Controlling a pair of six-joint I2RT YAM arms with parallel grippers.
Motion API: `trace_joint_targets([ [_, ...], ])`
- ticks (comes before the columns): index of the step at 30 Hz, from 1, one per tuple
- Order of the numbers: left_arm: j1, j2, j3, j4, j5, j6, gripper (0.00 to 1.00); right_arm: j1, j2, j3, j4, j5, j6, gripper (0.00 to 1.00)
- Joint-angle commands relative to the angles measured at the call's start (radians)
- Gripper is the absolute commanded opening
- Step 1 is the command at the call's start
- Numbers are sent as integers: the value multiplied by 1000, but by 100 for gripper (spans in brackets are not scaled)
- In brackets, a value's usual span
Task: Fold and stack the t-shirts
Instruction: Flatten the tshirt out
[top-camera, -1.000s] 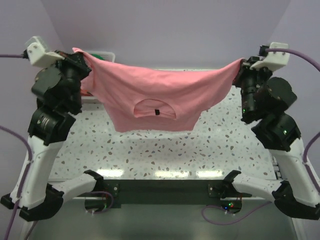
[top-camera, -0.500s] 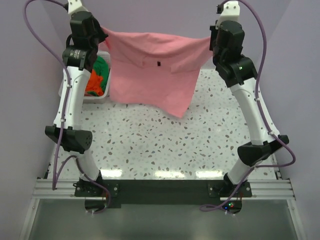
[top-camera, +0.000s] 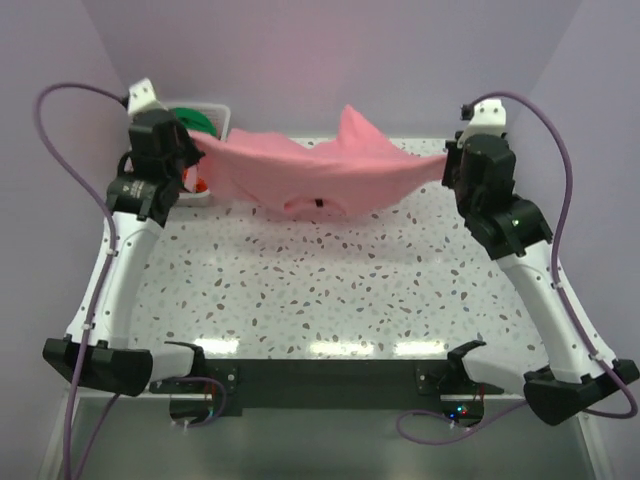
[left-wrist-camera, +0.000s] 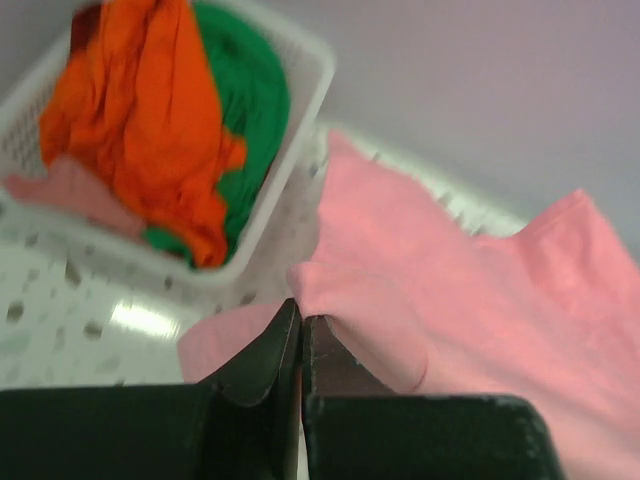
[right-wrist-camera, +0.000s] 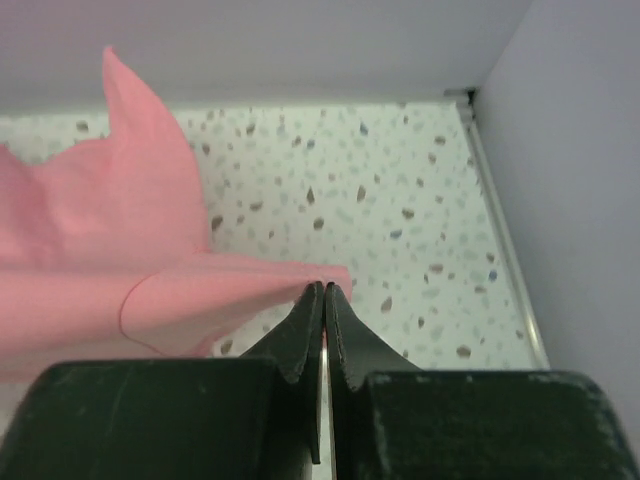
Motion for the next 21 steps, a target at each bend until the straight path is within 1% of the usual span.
trace_joint_targets([
  [1,7,-28,-306,-30,-20,-86,0,-4,-65,-159,-113,-63,145,0],
  [2,7,-39,-400,-13,-34,-98,0,-6,-69,-225,-135,-92,161,0],
  [3,7,-39,-432,-13,-37,-115,0,-4,-71,-252,-165,-117,174,0],
  [4,7,-31,-459,-4,-10,-109,0,-4,-56,-273,-176,-161,190,0],
  [5,7,-15,-488,7,-7,-109,2,-6,-38,-308,-184,-169,205,0],
  [6,7,36,-488,-4,-4,-117,13,-3,5,-321,-193,-163,222,0],
  [7,7,65,-479,-20,-3,-123,15,-4,41,-330,-201,-147,230,1],
  [8,7,94,-461,-43,-7,-124,19,-4,71,-326,-213,-121,247,5],
  [9,7,136,-459,-47,-8,-126,36,-3,103,-316,-251,-88,262,16],
  [10,7,148,-457,-48,-7,-126,48,-3,174,-301,-274,-67,283,26],
  [11,7,154,-459,-41,-4,-127,63,-4,205,-269,-294,-18,296,40],
  [12,7,157,-459,-36,0,-126,93,-3,237,-255,-322,-2,314,57],
  [13,7,157,-460,-33,4,-127,100,-3,260,-244,-327,8,322,70],
  [14,7,153,-459,-27,1,-131,100,-4,295,-226,-324,16,325,85],
  [16,7,151,-454,-18,27,-132,100,-4,318,-212,-293,-7,316,99],
  [17,7,150,-457,-10,44,-131,100,-4,331,-209,-275,-22,308,99],
  [20,-5,141,-486,38,134,-128,100,-3,345,-223,-169,-151,262,99],
  [21,-14,141,-494,47,145,-134,100,-3,351,-227,-108,-250,239,99],
])
